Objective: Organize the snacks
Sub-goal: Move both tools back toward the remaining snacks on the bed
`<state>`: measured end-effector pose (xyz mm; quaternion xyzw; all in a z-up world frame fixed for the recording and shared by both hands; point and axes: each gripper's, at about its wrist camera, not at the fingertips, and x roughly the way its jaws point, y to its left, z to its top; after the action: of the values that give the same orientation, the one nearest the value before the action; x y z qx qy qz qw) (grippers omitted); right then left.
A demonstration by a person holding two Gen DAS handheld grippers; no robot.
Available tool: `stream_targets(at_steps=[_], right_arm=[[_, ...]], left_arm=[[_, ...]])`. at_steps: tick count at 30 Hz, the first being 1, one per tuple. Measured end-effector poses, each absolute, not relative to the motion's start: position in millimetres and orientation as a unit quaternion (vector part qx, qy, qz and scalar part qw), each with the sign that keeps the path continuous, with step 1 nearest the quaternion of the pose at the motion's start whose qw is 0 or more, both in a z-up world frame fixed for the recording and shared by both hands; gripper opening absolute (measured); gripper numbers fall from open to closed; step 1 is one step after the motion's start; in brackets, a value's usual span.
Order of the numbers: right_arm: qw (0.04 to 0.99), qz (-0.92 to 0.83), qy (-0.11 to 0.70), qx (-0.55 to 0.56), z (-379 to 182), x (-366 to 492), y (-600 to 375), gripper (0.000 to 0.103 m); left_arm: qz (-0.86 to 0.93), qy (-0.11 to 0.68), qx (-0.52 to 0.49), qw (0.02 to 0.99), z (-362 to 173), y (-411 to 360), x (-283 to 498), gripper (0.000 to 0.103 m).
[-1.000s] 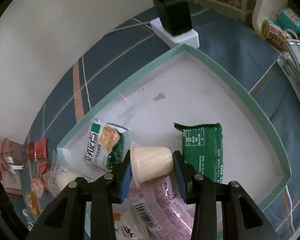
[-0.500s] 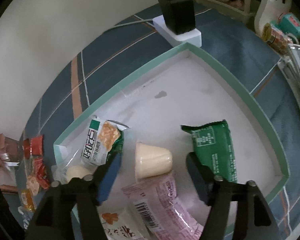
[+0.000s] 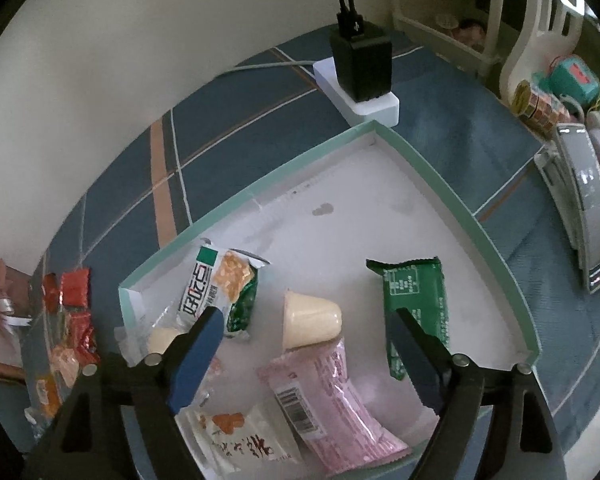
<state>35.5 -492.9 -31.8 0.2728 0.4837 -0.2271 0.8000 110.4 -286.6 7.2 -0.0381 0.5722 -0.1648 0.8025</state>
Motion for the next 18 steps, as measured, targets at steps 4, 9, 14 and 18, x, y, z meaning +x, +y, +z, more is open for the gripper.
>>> stream_targets(at_steps=[4,9,14,18], right_arm=[[0.797,-0.229,0.492,0.264,-30,36,-490,0.087],[0.794,-0.231,0.502,0.255,-29,30,-488,0.094],[0.787,-0.233,0.514,0.250,-37,32,-487,0.094],[0.786,-0.229,0.519,0.247,-40,33,-487,0.101]], left_arm=[[-0.135,0.577,-0.040,0.805,8,-274,114,0.094],[-0.096,0.588,-0.048,0.802,1,-261,120,0.094],[-0.077,0.598,-0.057,0.795,-7,-253,123,0.094],[-0.055,0.593,-0.050,0.802,-7,-248,121,0.097]])
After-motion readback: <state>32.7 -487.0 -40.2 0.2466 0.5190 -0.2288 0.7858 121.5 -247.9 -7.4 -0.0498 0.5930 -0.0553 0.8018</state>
